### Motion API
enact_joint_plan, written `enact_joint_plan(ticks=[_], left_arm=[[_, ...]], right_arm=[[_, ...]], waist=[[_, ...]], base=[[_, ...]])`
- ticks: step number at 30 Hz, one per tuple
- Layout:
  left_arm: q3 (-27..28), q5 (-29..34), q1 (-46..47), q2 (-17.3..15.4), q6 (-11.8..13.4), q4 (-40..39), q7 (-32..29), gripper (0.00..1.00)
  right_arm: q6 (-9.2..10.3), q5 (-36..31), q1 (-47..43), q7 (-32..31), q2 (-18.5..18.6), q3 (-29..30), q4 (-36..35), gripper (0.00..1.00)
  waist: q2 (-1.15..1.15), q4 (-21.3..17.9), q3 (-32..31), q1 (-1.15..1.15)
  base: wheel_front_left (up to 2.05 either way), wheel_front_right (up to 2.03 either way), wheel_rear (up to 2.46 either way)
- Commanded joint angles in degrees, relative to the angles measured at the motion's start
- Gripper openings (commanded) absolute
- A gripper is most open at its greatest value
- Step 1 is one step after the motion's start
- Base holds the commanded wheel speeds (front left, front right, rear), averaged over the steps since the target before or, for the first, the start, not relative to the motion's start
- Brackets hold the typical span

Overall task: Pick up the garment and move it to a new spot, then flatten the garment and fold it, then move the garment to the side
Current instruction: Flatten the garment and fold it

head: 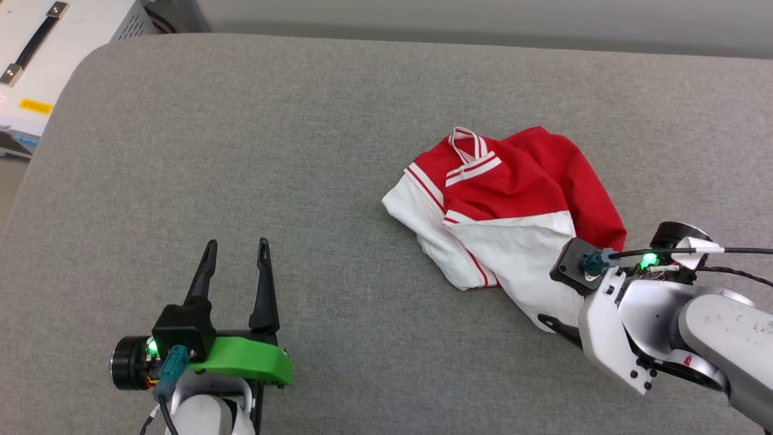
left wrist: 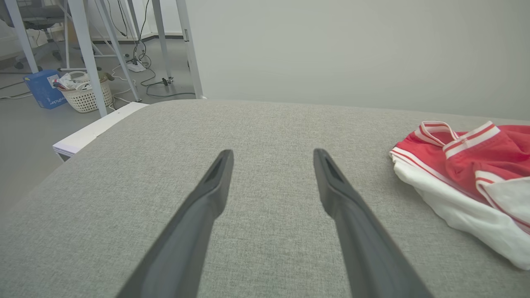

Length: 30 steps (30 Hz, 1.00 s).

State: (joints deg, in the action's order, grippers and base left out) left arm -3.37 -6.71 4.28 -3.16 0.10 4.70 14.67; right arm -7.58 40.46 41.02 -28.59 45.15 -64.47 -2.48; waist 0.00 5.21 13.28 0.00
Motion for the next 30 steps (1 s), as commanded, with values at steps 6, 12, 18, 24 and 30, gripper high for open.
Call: enact_joint_plan(ticks=[6, 12, 18, 24, 30], left_arm=[[-0.87, -1.19, 2.38, 0.27, 1.02, 0.12, 0.33, 1.0], [-0.97, -1.46, 2.76, 0.27, 1.47, 0.6, 0.33, 1.0], [0.35, -1.02, 1.17, 0.28, 1.39, 1.06, 0.33, 1.0], [1.3, -0.55, -0.85, 0.28, 1.14, 0.56, 0.33, 1.0], [1.5, -0.33, -1.79, 0.28, 1.1, 0.2, 0.33, 1.0]], right_arm=[[0.09, 1.59, 1.19, 0.42, -1.85, -5.69, 8.54, 1.0], [0.09, 1.89, -0.31, 4.1, -3.95, -8.2, 14.42, 0.15], [0.09, 4.58, -0.42, 14.57, -4.64, -5.29, 13.45, 0.0], [0.09, 9.52, -4.82, 23.72, -3.26, 5.28, 6.49, 0.0], [0.09, 11.66, -9.94, 30.82, -0.97, 19.03, 5.23, 0.0]], waist=[[0.0, 2.16, 3.92, 0.0], [0.0, 2.17, 3.97, 0.0], [0.0, 0.19, 0.2, 0.0], [0.0, -2.4, -3.01, 0.0], [0.0, -4.57, -3.67, 0.0]], base=[[0.0, 0.0, 0.0], [0.0, 0.0, 0.0], [0.0, 0.0, 0.0], [0.0, 0.0, 0.0], [0.0, 0.0, 0.0]])
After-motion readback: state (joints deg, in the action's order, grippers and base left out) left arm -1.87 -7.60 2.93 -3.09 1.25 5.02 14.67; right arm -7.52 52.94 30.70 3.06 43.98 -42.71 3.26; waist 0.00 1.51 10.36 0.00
